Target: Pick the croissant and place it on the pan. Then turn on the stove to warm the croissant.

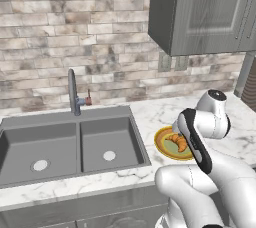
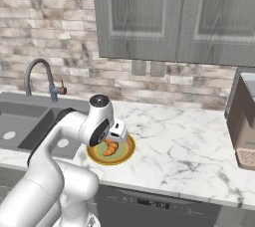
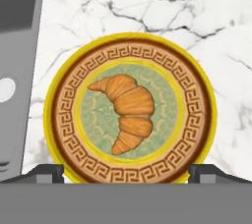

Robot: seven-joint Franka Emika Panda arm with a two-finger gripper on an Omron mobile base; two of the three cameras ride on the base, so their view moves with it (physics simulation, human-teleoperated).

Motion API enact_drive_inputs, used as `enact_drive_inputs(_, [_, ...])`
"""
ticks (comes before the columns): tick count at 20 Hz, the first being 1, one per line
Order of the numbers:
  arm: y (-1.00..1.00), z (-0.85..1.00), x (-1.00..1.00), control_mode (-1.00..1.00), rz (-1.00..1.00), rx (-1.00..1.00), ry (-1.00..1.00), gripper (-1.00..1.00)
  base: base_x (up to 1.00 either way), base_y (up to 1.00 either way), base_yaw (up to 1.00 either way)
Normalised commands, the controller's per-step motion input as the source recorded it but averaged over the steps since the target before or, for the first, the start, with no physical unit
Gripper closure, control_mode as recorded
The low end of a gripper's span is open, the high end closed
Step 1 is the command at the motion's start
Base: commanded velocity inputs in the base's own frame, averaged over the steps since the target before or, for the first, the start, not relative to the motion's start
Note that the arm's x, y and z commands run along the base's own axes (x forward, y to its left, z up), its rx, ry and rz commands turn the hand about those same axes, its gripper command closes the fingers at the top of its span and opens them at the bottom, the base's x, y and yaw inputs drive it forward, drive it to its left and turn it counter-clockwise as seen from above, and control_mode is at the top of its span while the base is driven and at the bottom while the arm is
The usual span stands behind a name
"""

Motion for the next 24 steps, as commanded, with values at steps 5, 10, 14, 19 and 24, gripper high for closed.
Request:
enact_drive_inputs(5, [-0.05, -0.22, 0.01, -1.0, 0.0, 0.0, 0.0, -1.0, 0.0, 0.0, 0.0])
enact_drive_inputs(10, [-0.01, -0.2, 0.02, -1.0, 0.0, 0.0, 0.0, -1.0, 0.0, 0.0, 0.0])
enact_drive_inputs(14, [0.0, -0.19, 0.15, -1.0, 0.0, 0.0, 0.0, -1.0, 0.0, 0.0, 0.0])
enact_drive_inputs(19, [0.0, -0.16, 0.23, -1.0, 0.0, 0.0, 0.0, -1.0, 0.0, 0.0, 0.0])
enact_drive_inputs(24, [0.0, -0.16, 0.22, -1.0, 0.0, 0.0, 0.0, -1.0, 0.0, 0.0, 0.0])
